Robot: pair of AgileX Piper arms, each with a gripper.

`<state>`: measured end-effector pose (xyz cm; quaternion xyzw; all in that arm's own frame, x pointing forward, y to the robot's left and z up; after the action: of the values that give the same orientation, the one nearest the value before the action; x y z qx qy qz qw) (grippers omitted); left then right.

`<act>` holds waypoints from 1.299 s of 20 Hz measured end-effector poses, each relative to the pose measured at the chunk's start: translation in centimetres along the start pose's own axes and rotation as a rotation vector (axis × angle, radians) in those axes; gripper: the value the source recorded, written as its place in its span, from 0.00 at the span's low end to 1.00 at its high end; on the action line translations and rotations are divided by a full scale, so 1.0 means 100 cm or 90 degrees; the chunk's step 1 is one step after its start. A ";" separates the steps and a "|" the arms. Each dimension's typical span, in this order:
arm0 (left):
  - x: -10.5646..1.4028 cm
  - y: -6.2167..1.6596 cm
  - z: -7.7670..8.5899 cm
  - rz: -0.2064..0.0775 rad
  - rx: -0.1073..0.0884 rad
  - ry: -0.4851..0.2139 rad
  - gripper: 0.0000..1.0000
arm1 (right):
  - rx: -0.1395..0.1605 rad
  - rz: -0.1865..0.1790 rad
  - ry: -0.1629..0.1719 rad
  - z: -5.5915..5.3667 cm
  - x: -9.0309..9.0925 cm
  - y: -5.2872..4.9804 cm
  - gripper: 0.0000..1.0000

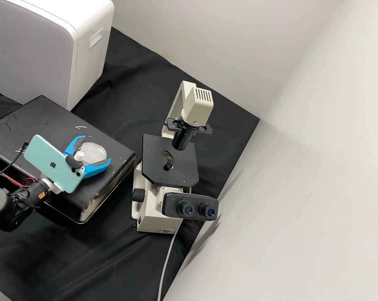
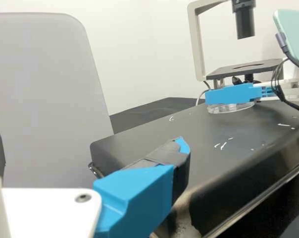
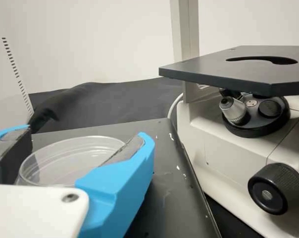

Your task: Place the petri dish on the bench

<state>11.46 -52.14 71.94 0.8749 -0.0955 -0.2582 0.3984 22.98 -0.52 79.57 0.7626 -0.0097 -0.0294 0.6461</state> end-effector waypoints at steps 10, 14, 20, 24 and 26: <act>0.000 -0.0008 0.000 -0.003 0.002 -0.001 1.00 | 0.000 -0.002 -0.003 0.003 0.012 -0.002 1.00; 0.001 -0.0019 0.000 -0.006 0.005 0.001 1.00 | 0.001 0.000 -0.001 0.004 0.013 -0.002 1.00; 0.001 -0.0019 0.000 -0.006 0.005 0.002 1.00 | 0.001 0.004 0.002 0.004 0.016 -0.002 1.00; 0.001 -0.0019 0.000 -0.006 0.005 0.002 1.00 | 0.001 0.004 0.002 0.004 0.016 -0.002 1.00; 0.001 -0.0019 0.000 -0.006 0.005 0.002 1.00 | 0.001 0.004 0.002 0.004 0.016 -0.002 1.00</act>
<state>11.54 -52.03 71.78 0.8774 -0.0916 -0.2583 0.3939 24.53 -0.94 79.31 0.7633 -0.0112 -0.0264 0.6454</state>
